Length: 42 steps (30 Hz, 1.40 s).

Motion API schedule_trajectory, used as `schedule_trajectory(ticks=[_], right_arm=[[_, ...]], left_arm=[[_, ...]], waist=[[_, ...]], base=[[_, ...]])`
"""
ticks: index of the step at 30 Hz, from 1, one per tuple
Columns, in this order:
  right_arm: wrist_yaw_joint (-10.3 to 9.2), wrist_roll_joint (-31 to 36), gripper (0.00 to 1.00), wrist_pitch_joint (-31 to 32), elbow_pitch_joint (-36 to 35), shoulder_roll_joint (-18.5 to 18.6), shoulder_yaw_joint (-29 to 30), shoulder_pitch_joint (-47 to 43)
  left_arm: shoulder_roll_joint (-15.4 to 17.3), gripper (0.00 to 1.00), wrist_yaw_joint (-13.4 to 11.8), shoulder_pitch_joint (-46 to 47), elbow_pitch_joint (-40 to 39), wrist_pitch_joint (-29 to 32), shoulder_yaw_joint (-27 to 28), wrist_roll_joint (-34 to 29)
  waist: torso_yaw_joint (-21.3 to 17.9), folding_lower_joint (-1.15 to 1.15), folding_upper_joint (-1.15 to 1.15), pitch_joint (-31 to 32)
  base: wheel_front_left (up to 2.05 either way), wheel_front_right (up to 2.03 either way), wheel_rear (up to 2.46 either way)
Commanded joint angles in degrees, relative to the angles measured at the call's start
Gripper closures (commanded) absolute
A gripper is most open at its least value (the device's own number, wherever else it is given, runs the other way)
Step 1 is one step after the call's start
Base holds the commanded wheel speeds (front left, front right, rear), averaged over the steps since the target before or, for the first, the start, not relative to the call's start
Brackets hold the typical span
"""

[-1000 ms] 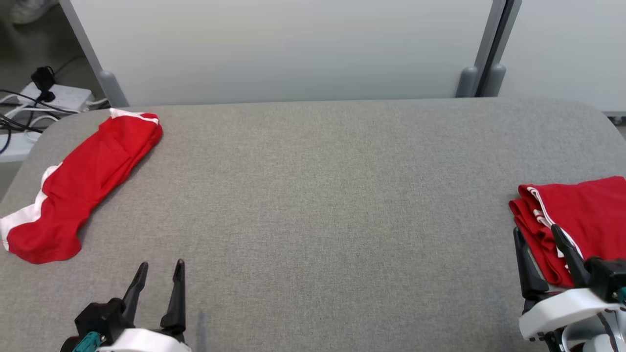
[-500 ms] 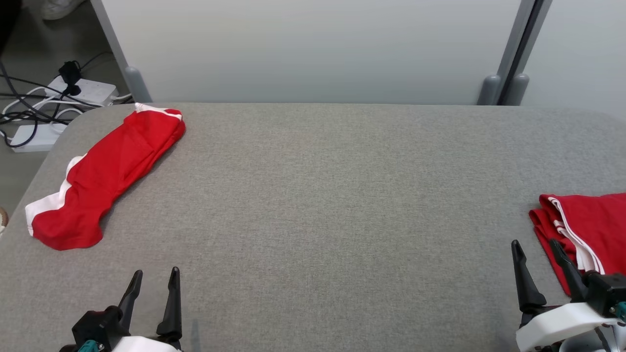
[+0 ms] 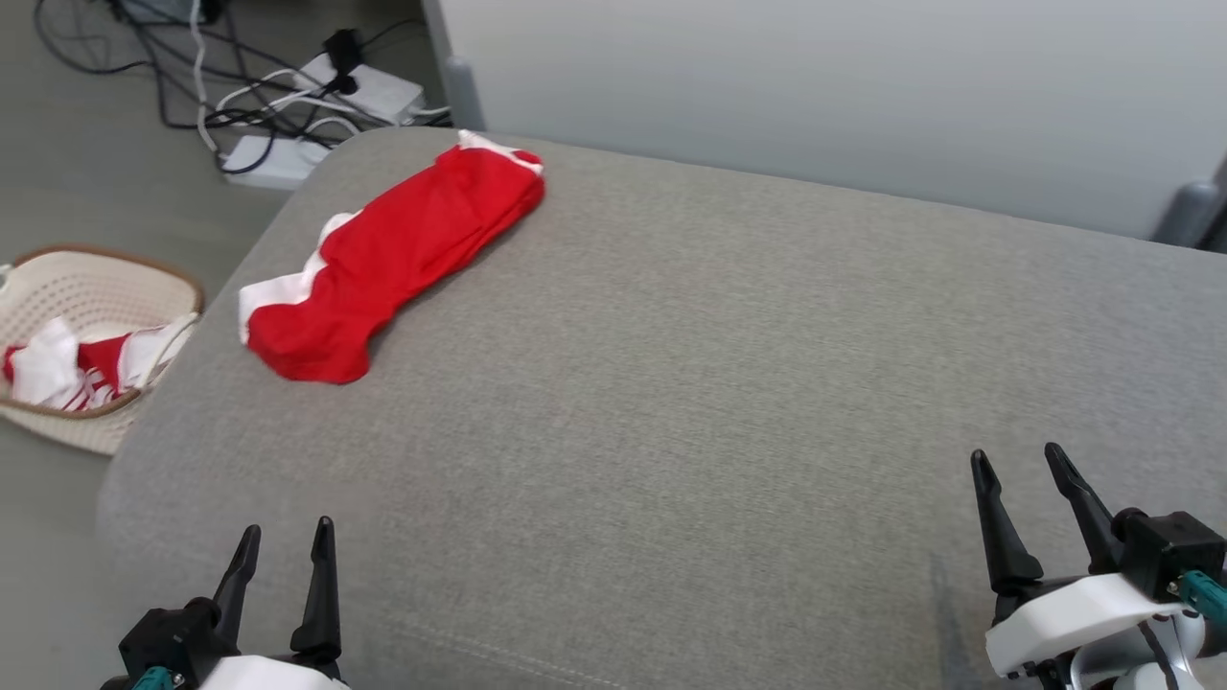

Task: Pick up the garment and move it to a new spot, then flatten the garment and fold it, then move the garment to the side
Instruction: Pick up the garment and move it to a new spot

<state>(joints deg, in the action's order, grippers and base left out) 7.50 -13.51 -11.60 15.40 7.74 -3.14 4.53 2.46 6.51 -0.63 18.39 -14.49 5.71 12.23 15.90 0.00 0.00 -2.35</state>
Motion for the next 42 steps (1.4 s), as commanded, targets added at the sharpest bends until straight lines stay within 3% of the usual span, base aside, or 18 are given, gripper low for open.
schedule_trajectory(ticks=[1, 9, 17, 21, 31, 42], right_arm=[[-0.01, -0.1, 0.00, 0.0, -1.5, 0.8, -1.7, 2.2], [-0.01, -0.1, 0.00, -0.1, -0.6, 0.7, -2.6, 3.0], [-0.01, -0.6, 0.00, 0.4, -0.1, 0.9, -3.7, 4.0], [-0.01, -0.5, 0.00, 0.9, -0.7, 1.5, -3.8, 5.0], [-0.01, 0.2, 0.00, 2.8, -3.9, 3.0, -5.4, 9.0], [-0.01, 0.5, 0.00, 3.5, -5.8, 2.8, -8.0, 14.7]], left_arm=[[0.4, 0.00, 0.1, 2.9, -1.5, -0.5, 2.1, 0.4], [0.4, 0.00, -1.2, 2.6, -1.3, -0.5, 2.0, 2.4], [0.5, 0.00, -0.8, 3.9, 0.6, -0.5, 3.4, 4.2], [2.3, 0.00, 0.0, 8.1, 4.1, -0.5, 4.3, 4.0], [12.3, 0.00, 0.9, 26.0, 12.8, 1.3, 1.0, 6.7], [23.4, 0.00, 1.0, 41.0, 21.2, 6.4, -14.2, 17.7]], waist=[[5.6, 0.00, 0.00, -1.7], [11.2, 0.00, 0.00, -3.0], [10.2, 0.00, 0.00, -4.6], [8.4, 0.00, 0.00, -6.7], [2.2, 0.00, 0.00, -15.0], [-5.3, 0.00, 0.00, -23.5]], base=[[0.00, 0.00, 0.00], [0.00, 0.00, 0.00], [0.00, 0.00, 0.00], [0.00, 0.00, 0.00], [0.00, 0.00, 0.00], [0.00, 0.00, 0.00]])
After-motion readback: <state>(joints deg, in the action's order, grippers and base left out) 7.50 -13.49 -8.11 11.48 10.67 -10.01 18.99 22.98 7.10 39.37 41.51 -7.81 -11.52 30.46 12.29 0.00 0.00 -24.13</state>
